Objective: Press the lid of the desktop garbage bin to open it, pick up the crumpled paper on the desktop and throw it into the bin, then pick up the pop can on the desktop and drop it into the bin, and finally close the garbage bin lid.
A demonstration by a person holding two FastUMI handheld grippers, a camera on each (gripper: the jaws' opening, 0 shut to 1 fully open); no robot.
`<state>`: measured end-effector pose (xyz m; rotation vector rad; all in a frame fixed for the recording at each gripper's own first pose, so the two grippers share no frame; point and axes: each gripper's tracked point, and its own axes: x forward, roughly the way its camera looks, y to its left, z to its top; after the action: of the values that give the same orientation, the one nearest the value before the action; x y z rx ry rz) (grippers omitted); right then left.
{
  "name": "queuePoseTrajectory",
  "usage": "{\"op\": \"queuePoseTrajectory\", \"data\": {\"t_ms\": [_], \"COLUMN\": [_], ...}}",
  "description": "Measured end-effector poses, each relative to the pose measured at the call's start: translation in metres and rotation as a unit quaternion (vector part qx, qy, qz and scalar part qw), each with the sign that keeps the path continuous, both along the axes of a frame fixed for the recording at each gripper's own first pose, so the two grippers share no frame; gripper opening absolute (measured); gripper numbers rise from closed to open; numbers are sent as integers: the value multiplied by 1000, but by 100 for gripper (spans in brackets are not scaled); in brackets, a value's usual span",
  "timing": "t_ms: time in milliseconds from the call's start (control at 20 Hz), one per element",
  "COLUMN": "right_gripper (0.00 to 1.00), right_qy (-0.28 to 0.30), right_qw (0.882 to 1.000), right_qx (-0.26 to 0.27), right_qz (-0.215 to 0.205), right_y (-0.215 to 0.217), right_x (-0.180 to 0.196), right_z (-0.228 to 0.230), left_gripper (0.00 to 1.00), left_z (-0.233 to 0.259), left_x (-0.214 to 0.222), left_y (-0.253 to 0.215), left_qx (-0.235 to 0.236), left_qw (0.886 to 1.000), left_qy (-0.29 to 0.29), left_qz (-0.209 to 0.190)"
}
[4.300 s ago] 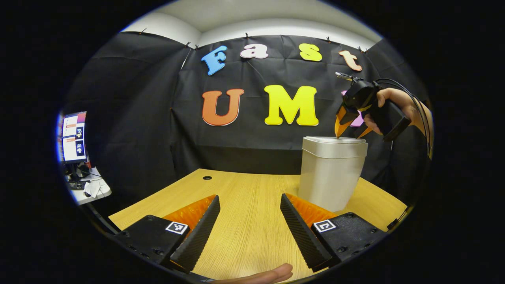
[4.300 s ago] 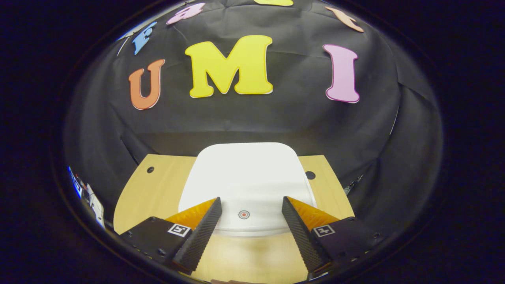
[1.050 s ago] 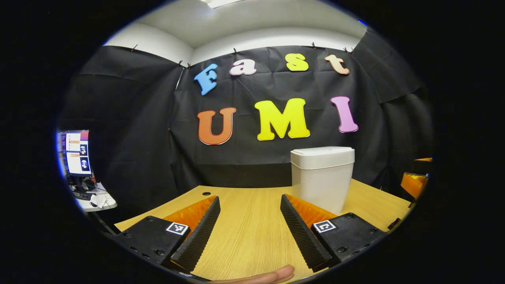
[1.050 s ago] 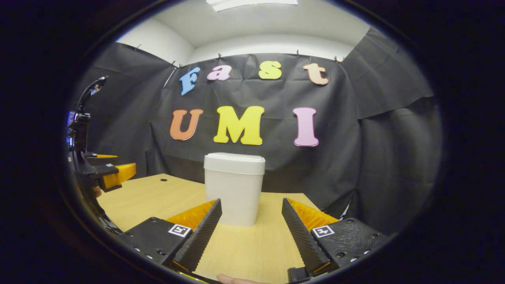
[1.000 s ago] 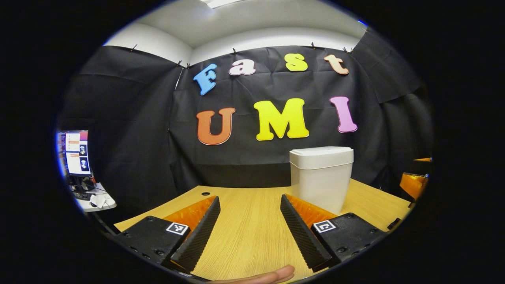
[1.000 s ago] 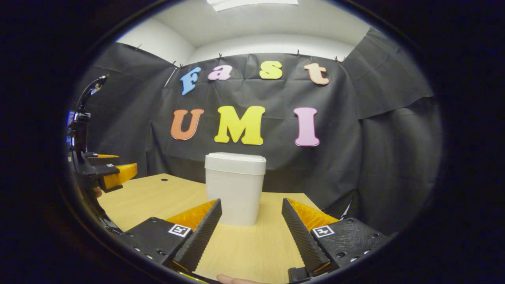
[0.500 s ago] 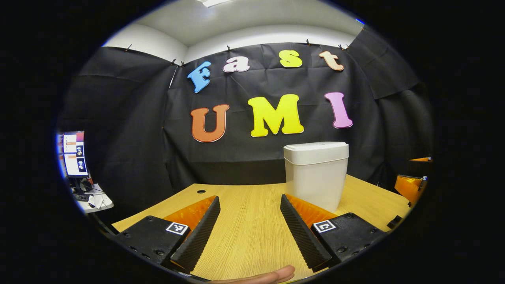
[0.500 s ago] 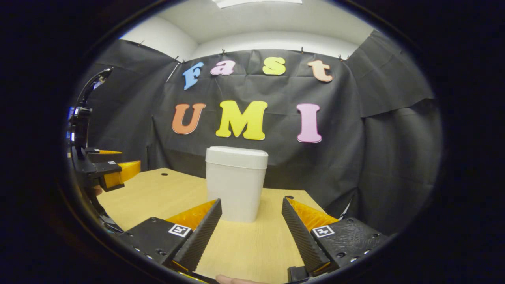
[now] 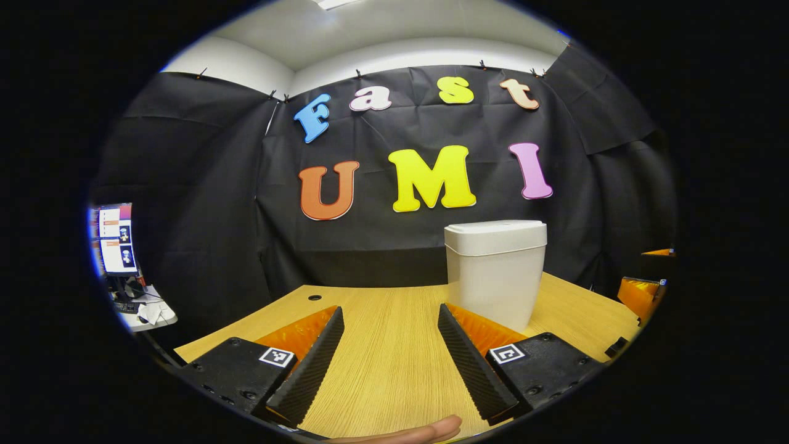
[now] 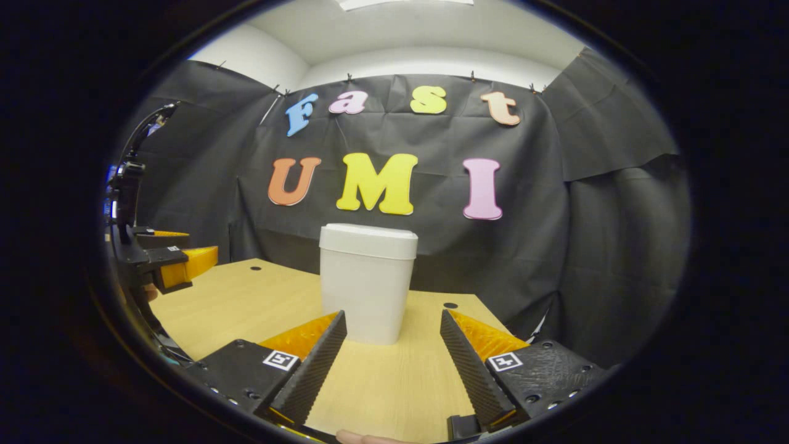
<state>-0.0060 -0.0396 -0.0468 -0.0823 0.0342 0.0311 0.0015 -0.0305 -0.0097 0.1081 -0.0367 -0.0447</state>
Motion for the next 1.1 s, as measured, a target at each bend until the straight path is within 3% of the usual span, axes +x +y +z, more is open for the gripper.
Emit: {"op": "queuePoseTrajectory", "data": {"t_ms": [1100], "right_gripper": [98], "right_qy": [6], "right_qw": [1000], "right_qx": [10], "right_qz": [2], "right_y": [-1], "right_x": [4], "right_z": [1], "left_gripper": [99], "left_z": [-4], "left_x": [1], "left_y": [-7], "left_qx": [3], "left_qw": [1000], "left_qy": [8], "left_qz": [-4]}}
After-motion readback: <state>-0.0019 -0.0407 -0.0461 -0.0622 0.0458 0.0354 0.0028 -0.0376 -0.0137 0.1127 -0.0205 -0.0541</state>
